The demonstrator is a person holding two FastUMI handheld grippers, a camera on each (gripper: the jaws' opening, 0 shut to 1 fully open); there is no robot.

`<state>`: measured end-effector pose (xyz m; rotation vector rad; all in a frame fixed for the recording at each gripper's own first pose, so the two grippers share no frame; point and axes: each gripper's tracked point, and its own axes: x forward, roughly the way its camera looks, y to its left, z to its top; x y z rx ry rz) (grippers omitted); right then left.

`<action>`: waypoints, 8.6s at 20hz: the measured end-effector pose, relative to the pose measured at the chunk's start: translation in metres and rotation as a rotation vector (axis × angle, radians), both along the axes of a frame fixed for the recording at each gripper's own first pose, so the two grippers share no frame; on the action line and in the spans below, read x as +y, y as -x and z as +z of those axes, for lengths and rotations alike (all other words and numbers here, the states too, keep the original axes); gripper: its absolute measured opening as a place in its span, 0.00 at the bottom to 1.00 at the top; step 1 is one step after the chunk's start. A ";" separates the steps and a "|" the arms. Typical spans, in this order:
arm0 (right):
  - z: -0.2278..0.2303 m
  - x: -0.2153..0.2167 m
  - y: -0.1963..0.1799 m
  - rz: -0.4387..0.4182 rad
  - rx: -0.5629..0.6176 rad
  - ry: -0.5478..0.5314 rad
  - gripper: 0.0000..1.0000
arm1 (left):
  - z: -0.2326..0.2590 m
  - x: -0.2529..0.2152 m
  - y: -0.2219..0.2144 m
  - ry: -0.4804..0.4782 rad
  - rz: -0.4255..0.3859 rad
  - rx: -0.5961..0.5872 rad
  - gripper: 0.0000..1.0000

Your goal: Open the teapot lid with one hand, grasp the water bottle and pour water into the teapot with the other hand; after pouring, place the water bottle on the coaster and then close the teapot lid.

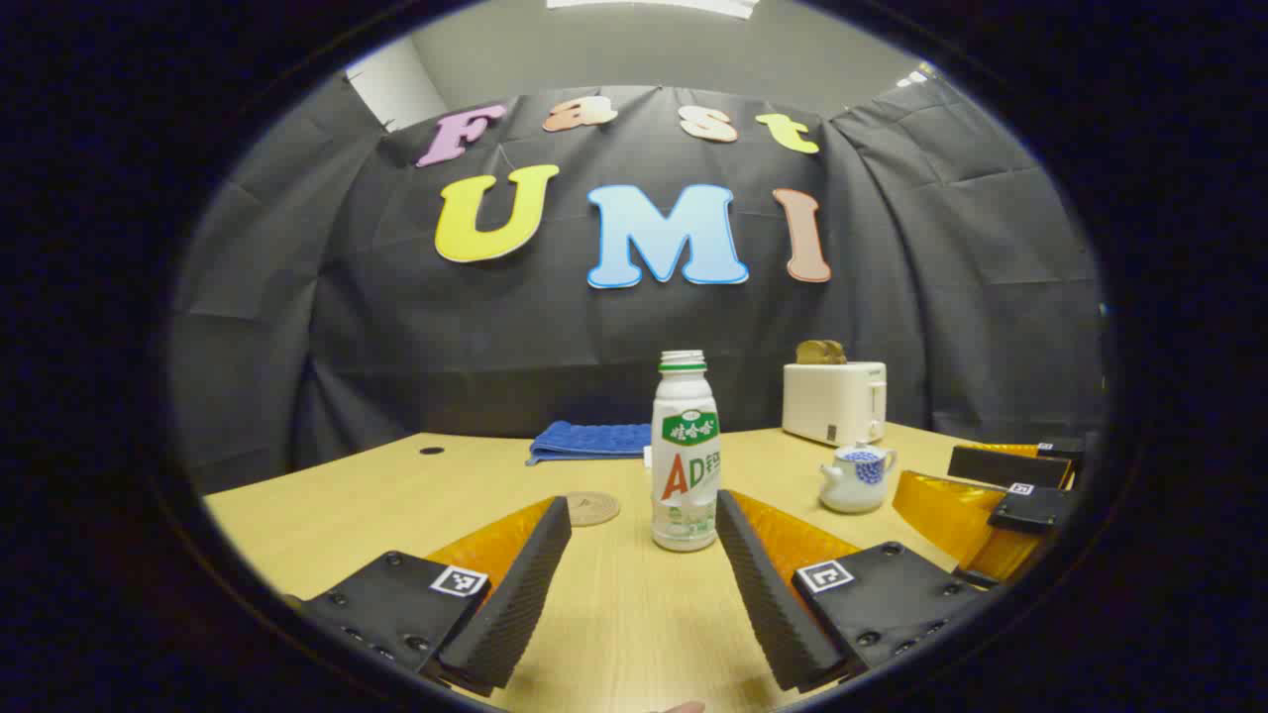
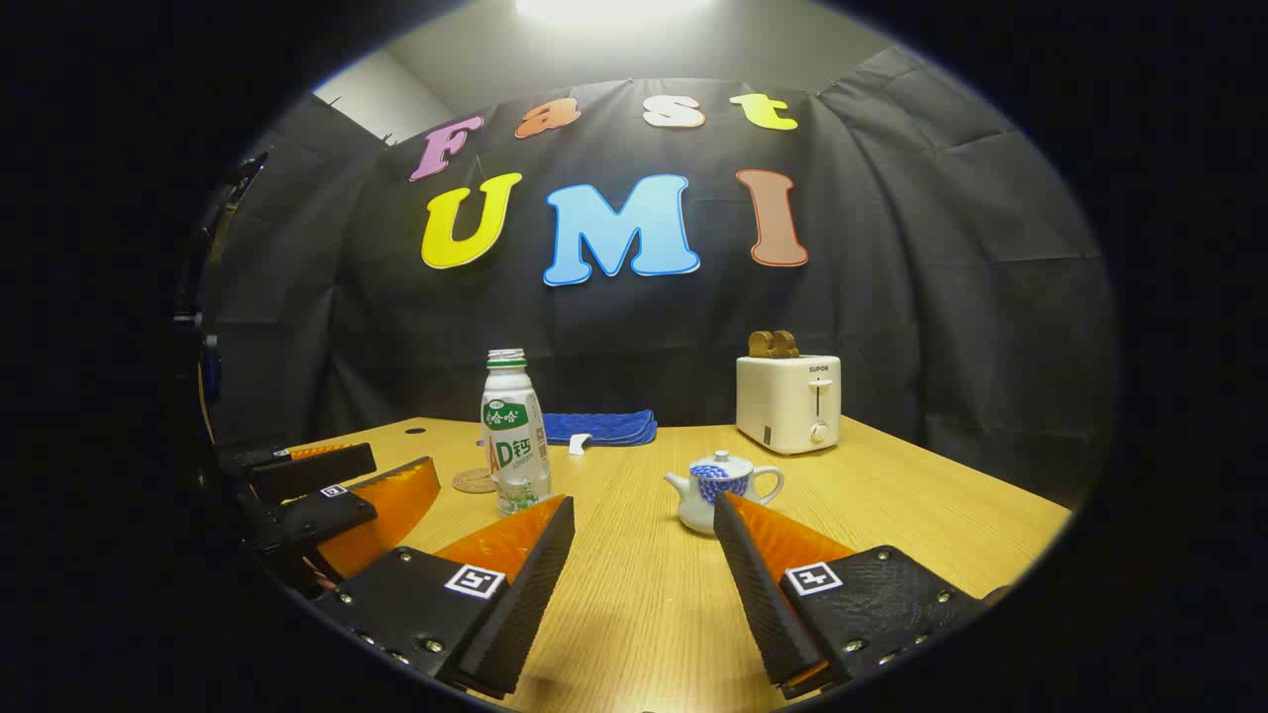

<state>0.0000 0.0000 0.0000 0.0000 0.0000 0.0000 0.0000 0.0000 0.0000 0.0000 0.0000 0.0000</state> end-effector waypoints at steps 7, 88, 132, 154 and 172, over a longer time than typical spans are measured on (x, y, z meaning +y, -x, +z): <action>0.000 0.004 -0.005 0.016 -0.004 0.028 0.97 | 0.001 -0.004 -0.016 0.038 -0.064 0.022 1.00; 0.028 -0.086 0.054 -0.166 -0.024 -0.123 0.01 | -0.010 -0.097 -0.193 -0.982 -0.215 0.050 0.74; 0.018 -0.100 0.061 -0.181 -0.010 -0.127 0.01 | 0.010 -0.135 -0.198 -1.782 -0.256 -0.153 0.80; 0.017 -0.103 0.063 -0.174 -0.007 -0.123 0.01 | 0.027 -0.142 -0.199 -1.933 -0.254 -0.204 0.80; 0.016 -0.104 0.066 -0.203 0.005 -0.148 0.01 | 0.037 -0.153 -0.194 -2.060 -0.250 -0.246 0.80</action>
